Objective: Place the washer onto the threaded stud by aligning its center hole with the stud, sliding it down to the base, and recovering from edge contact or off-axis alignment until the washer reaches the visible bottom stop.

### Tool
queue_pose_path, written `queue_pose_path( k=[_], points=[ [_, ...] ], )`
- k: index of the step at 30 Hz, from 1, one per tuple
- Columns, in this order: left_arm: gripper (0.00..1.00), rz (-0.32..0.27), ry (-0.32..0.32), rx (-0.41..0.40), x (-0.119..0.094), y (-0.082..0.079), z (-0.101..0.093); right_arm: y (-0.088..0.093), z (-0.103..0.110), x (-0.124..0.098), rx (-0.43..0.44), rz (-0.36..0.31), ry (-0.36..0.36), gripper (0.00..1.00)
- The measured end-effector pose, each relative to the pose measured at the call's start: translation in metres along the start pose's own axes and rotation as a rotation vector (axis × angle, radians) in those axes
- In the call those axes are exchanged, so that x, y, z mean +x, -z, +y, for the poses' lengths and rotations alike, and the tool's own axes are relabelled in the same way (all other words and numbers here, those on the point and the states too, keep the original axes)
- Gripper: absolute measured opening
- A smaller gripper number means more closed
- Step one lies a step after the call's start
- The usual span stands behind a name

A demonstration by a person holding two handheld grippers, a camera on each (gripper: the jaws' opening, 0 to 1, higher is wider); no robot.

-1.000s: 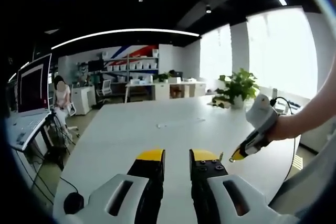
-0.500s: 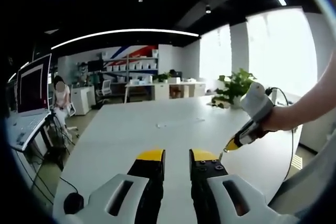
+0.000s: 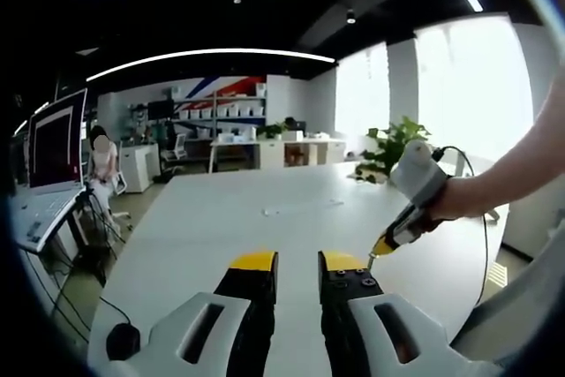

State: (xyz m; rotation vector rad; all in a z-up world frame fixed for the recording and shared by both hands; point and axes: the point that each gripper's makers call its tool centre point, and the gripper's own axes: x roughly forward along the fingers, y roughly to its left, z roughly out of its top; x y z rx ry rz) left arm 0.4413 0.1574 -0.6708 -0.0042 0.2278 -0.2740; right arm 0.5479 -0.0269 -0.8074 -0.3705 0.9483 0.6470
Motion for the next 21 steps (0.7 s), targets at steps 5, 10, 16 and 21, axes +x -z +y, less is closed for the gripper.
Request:
queue_pose_path(
  k=[5, 10, 16, 21],
  points=[
    [0.16, 0.003, -0.003, 0.001, 0.0002, 0.0006, 0.0005, 0.0005, -0.0006, 0.0019, -0.003, 0.013, -0.004, 0.04],
    [0.16, 0.004, -0.005, 0.001, 0.0006, 0.0012, 0.0012, 0.0016, -0.0006, 0.0055, -0.005, 0.030, -0.009, 0.04],
    [0.16, 0.006, -0.005, 0.000, 0.0012, 0.0016, 0.0011, -0.0003, -0.0009, 0.0056, -0.014, 0.037, -0.008, 0.04],
    [0.16, 0.008, -0.009, -0.001, 0.0010, 0.0018, 0.0022, 0.0014, 0.0012, 0.0054, -0.010, 0.050, -0.013, 0.04]
  ],
)
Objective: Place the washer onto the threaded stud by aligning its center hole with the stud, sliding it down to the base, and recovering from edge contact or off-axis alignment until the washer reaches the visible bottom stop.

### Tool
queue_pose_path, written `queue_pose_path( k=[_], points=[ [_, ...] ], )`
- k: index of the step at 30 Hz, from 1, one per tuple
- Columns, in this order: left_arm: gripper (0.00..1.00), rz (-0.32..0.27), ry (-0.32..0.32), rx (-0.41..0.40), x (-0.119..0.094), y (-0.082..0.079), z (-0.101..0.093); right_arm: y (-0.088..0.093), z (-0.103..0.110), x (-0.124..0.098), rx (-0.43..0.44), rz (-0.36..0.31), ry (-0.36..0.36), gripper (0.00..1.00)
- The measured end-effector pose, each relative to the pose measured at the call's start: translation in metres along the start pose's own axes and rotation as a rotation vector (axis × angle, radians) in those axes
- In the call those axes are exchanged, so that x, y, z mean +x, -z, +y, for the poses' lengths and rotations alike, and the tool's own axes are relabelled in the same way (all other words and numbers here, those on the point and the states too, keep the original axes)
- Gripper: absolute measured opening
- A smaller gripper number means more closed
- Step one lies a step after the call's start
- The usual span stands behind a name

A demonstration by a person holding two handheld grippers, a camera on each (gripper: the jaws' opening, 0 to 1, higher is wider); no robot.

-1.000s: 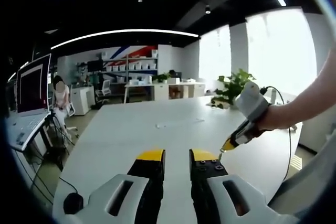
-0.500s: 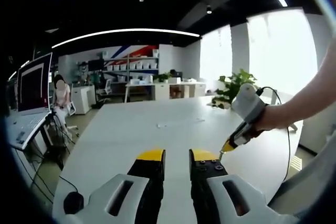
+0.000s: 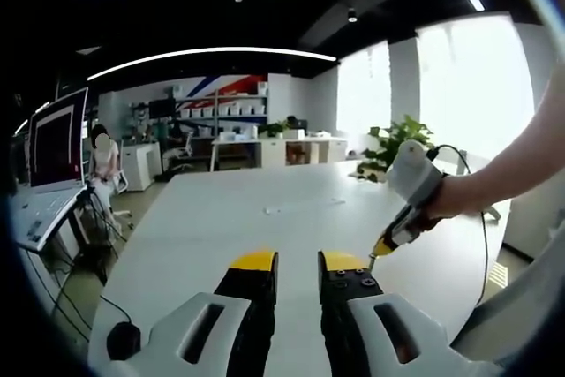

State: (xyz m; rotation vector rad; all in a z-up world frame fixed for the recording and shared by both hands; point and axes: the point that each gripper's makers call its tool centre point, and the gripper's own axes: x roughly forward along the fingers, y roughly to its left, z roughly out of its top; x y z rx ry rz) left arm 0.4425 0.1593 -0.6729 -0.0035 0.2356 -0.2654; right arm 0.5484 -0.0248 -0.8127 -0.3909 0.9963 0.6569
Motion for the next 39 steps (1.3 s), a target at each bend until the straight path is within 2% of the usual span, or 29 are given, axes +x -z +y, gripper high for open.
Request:
queue_pose_path(
  k=[12, 39],
  points=[
    [0.16, 0.005, -0.001, -0.003, -0.0001, 0.0011, 0.0006, 0.0009, -0.0014, -0.0001, 0.027, 0.014, -0.008, 0.05],
    [0.15, 0.019, -0.002, 0.004, 0.0000, 0.0038, 0.0006, 0.0018, -0.0019, -0.0015, 0.026, 0.029, -0.017, 0.06]
  ],
)
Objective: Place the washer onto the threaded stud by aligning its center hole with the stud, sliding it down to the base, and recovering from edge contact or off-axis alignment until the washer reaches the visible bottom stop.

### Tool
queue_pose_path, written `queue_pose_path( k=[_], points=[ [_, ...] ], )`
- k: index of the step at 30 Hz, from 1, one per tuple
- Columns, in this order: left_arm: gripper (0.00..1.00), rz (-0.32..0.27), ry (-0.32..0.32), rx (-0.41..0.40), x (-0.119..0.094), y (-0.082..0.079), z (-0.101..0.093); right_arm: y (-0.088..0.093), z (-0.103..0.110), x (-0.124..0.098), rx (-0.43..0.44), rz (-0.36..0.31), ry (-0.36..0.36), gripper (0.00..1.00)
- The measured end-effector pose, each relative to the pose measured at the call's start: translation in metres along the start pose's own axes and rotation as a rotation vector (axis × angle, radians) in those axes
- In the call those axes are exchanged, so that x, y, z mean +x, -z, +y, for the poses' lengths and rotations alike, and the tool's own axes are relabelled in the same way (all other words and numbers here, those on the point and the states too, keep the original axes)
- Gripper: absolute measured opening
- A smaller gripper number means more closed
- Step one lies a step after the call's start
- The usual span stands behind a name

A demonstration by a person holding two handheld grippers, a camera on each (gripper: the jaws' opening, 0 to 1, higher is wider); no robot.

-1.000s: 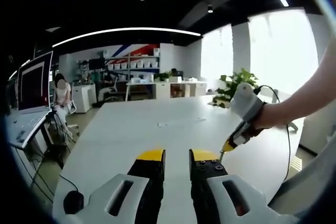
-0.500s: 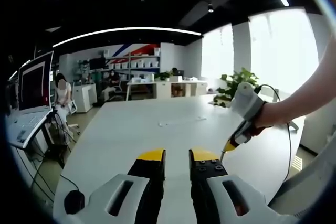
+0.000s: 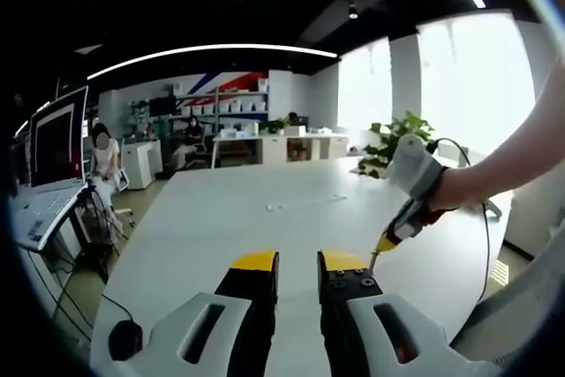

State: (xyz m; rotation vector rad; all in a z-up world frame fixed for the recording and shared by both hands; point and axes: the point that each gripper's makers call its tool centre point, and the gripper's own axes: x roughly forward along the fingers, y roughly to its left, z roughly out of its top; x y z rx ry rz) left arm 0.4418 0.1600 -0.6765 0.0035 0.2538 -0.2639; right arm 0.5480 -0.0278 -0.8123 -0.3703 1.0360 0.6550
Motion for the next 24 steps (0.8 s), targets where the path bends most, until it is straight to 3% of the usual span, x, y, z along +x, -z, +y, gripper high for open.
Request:
queue_pose_path(
  k=[24],
  points=[
    [0.15, 0.004, 0.003, -0.004, 0.001, 0.001, 0.001, -0.002, 0.011, 0.001, -0.048, -0.004, -0.023, 0.09]
  ],
)
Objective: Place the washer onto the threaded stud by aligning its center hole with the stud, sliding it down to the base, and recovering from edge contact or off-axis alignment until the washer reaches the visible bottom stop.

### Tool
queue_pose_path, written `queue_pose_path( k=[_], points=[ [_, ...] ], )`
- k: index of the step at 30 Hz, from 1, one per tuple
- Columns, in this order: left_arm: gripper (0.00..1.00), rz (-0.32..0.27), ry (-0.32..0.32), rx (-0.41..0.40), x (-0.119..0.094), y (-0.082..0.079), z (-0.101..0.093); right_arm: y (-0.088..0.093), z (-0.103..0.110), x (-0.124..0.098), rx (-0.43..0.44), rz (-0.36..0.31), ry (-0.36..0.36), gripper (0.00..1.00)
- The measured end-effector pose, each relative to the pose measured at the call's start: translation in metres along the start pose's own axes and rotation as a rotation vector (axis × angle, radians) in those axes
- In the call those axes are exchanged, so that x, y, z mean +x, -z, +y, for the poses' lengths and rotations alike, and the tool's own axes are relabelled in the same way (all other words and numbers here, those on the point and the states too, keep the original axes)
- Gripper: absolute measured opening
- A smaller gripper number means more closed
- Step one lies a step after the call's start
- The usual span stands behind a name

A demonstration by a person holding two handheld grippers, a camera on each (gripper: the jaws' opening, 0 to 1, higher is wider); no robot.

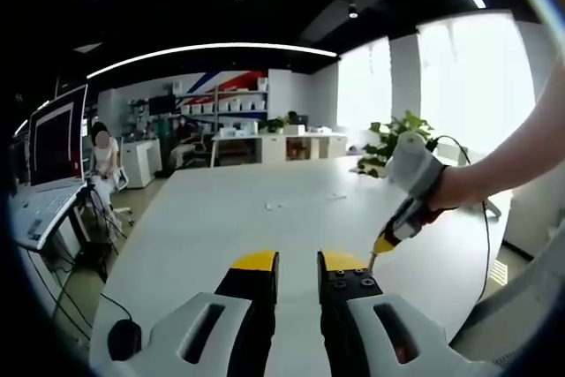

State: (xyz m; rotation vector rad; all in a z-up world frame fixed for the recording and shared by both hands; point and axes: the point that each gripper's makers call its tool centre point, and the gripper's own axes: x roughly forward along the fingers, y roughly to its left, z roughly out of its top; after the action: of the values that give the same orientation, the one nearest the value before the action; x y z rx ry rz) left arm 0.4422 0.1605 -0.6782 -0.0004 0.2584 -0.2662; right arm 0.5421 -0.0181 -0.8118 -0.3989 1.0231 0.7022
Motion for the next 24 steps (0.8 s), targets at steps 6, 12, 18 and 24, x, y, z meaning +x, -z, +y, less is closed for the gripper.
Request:
queue_pose_path(
  k=[6, 12, 18, 24],
  points=[
    [0.15, 0.002, -0.002, -0.002, 0.000, 0.000, 0.000, -0.002, 0.001, -0.001, -0.012, -0.015, -0.001, 0.10],
    [0.15, 0.002, 0.000, -0.002, 0.000, 0.000, 0.000, -0.001, -0.003, -0.002, -0.002, -0.026, 0.006, 0.10],
    [0.15, -0.005, 0.005, -0.009, 0.000, -0.001, -0.001, -0.001, -0.005, -0.007, 0.038, -0.057, 0.007, 0.11],
    [0.16, -0.005, 0.014, -0.018, 0.000, 0.000, -0.004, -0.005, -0.004, -0.018, 0.042, -0.133, 0.018, 0.11]
  ],
)
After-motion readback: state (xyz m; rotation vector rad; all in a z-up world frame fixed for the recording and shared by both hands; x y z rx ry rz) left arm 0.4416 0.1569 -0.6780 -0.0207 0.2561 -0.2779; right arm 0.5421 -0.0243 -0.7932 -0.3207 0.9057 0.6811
